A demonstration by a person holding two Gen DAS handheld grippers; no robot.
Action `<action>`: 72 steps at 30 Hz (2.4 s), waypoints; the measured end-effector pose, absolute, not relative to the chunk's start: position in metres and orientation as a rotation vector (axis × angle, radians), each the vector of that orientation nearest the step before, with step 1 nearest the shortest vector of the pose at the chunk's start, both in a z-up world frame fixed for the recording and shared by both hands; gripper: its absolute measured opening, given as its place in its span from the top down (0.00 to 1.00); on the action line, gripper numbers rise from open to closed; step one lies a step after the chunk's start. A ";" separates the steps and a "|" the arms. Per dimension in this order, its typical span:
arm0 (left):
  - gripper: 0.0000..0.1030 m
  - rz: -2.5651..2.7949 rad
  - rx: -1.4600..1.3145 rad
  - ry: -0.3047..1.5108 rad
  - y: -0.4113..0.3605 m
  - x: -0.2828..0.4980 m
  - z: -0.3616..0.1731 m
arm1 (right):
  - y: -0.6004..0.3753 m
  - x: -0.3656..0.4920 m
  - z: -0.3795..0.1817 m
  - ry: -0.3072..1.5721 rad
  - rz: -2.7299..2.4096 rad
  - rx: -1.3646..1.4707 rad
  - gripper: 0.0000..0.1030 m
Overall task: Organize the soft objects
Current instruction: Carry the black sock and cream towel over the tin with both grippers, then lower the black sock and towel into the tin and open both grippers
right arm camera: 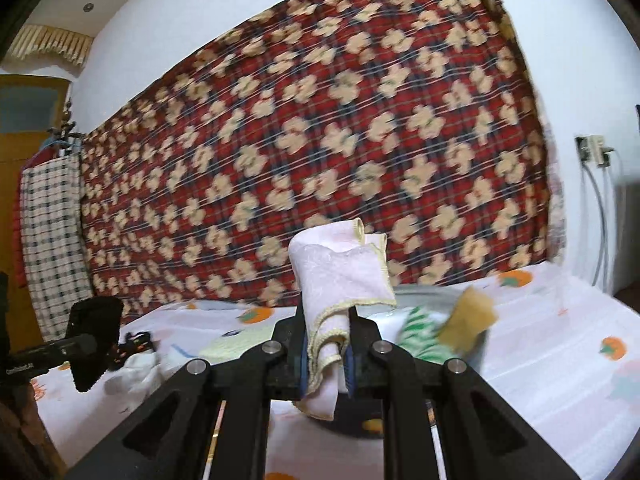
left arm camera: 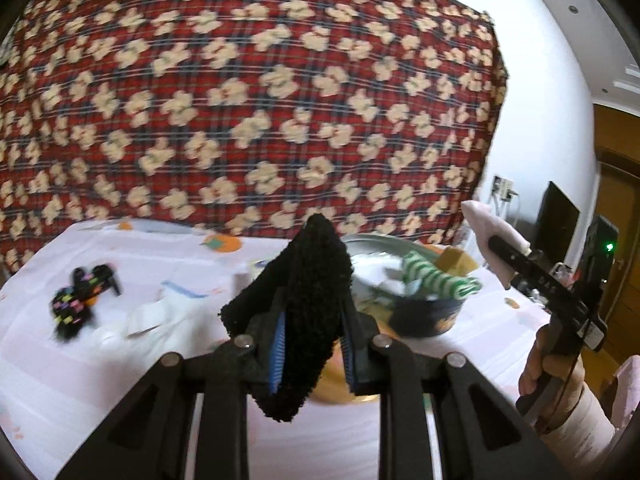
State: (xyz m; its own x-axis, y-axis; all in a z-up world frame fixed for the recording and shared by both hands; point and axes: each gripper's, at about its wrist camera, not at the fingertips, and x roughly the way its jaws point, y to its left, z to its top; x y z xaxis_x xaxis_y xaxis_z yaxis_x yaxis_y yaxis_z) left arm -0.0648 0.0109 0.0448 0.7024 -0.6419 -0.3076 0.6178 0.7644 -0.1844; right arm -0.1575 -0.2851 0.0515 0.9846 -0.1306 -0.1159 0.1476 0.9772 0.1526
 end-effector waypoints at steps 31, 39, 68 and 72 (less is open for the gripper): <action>0.79 -0.869 -0.041 0.405 -0.151 0.001 0.071 | -0.405 -0.087 0.088 0.187 -0.158 0.192 0.86; 0.79 -0.840 -0.052 0.501 -0.177 0.039 0.065 | -0.417 -0.042 0.078 0.274 -0.076 0.233 0.86; 0.00 -0.671 -0.033 0.531 -0.176 0.043 0.056 | -0.471 -0.091 0.063 0.117 -0.171 0.439 0.32; 0.00 -0.674 -0.032 0.496 -0.165 0.030 0.057 | -0.480 -0.097 0.059 0.100 -0.231 0.475 0.32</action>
